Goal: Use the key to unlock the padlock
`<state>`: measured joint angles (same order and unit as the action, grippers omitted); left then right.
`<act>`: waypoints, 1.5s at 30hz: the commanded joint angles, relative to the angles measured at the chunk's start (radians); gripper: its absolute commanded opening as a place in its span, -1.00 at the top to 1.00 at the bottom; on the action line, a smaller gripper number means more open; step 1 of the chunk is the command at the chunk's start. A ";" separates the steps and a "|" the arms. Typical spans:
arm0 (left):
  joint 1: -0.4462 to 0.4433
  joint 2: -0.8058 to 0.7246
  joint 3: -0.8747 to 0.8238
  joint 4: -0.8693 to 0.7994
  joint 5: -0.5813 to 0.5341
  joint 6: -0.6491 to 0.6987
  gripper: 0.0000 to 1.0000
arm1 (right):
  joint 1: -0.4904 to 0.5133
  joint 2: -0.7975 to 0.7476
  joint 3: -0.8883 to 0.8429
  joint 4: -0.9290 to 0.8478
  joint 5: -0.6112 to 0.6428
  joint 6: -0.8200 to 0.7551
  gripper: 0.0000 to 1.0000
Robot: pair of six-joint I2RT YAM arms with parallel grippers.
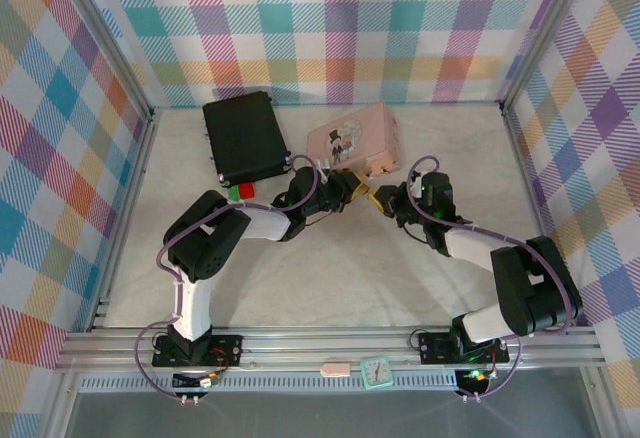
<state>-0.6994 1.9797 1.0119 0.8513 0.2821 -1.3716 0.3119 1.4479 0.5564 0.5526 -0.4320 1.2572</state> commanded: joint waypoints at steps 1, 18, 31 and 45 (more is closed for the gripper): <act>-0.065 -0.052 0.027 0.152 0.152 -0.008 1.00 | 0.019 0.031 0.022 0.116 0.026 0.053 1.00; -0.086 -0.052 0.005 0.175 0.131 -0.001 1.00 | 0.015 0.140 0.051 0.272 0.000 0.138 1.00; -0.023 -0.033 0.021 0.091 0.018 0.038 1.00 | -0.036 -0.049 -0.036 -0.045 0.008 -0.024 0.53; -0.022 -0.008 0.063 0.065 -0.014 0.047 1.00 | -0.057 -0.213 -0.136 -0.100 0.023 -0.035 0.02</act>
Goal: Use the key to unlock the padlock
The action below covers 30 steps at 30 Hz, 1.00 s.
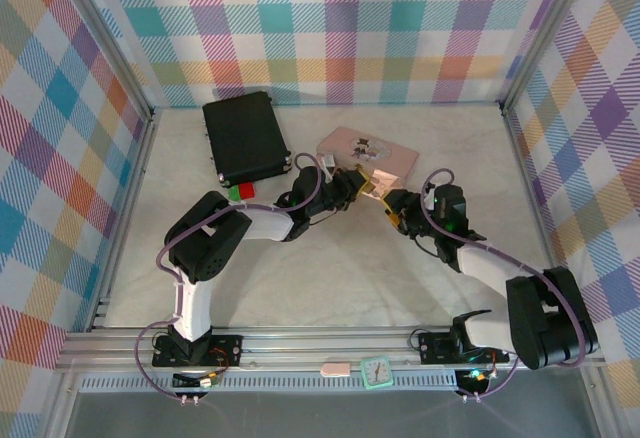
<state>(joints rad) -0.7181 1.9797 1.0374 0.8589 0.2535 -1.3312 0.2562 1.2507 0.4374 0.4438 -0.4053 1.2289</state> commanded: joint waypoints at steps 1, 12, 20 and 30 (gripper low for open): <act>-0.003 -0.008 0.036 0.057 0.015 0.006 1.00 | 0.001 -0.013 -0.023 0.027 -0.006 0.005 0.02; -0.033 0.005 0.044 0.057 0.002 -0.019 1.00 | 0.041 -0.009 -0.021 0.094 0.023 0.025 0.19; -0.044 0.014 0.035 0.084 0.003 -0.045 1.00 | 0.057 0.012 -0.013 0.130 0.049 0.018 0.34; -0.049 0.004 0.008 0.118 0.003 -0.070 1.00 | 0.056 0.034 0.001 0.150 0.071 0.010 0.68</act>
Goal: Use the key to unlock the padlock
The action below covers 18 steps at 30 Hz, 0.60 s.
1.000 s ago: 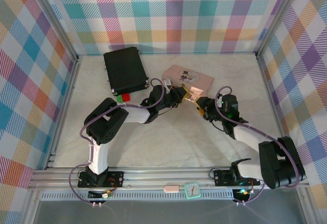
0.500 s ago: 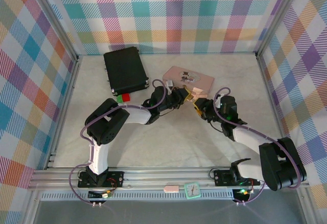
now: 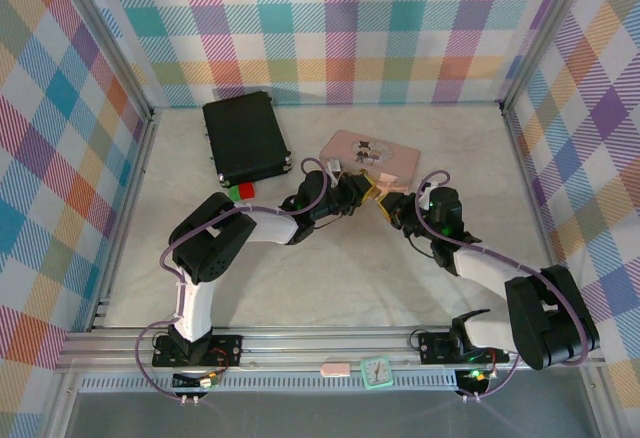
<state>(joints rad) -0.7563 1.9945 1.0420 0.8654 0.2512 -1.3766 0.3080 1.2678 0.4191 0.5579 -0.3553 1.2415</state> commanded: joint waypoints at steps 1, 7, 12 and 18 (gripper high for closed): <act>-0.011 -0.010 0.000 0.115 0.005 -0.028 1.00 | 0.005 0.019 0.023 0.039 0.023 -0.004 0.69; -0.014 -0.019 -0.023 0.139 0.004 -0.042 1.00 | 0.003 0.019 0.032 0.043 0.042 -0.002 0.63; -0.017 -0.021 -0.030 0.153 0.004 -0.045 1.00 | 0.003 0.042 0.027 0.082 0.034 0.023 0.79; -0.022 -0.006 -0.022 0.176 0.011 -0.037 1.00 | 0.011 0.091 0.025 0.181 -0.001 0.115 0.92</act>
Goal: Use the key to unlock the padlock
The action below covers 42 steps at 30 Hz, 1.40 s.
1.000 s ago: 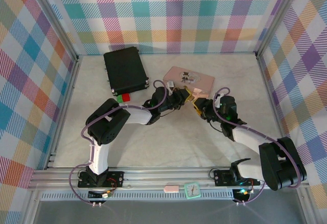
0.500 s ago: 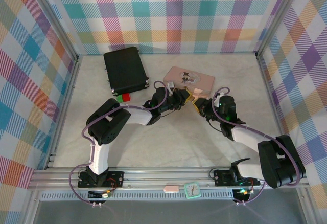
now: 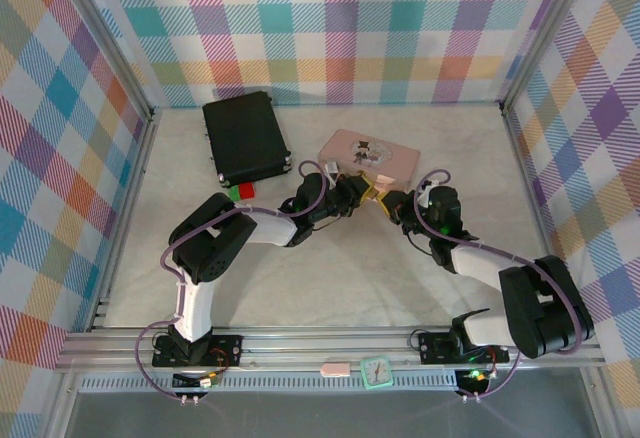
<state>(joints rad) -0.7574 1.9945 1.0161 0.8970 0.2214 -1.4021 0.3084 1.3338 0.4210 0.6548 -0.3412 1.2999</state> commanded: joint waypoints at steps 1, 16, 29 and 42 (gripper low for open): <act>-0.022 0.000 0.004 0.154 0.041 -0.013 1.00 | 0.013 0.031 0.026 0.091 -0.020 0.069 0.89; -0.031 0.033 0.001 0.262 0.062 0.000 1.00 | 0.028 0.076 0.059 0.084 -0.023 0.103 1.00; -0.017 0.073 -0.006 0.468 0.173 0.251 1.00 | 0.014 0.210 0.047 0.491 -0.093 0.828 1.00; -0.025 0.138 0.059 0.476 0.148 0.275 1.00 | 0.020 0.245 0.026 0.631 0.021 0.935 1.00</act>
<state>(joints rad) -0.7162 2.1323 1.0374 1.2701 0.2161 -1.1767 0.3092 1.5684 0.4187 1.0969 -0.3363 2.0655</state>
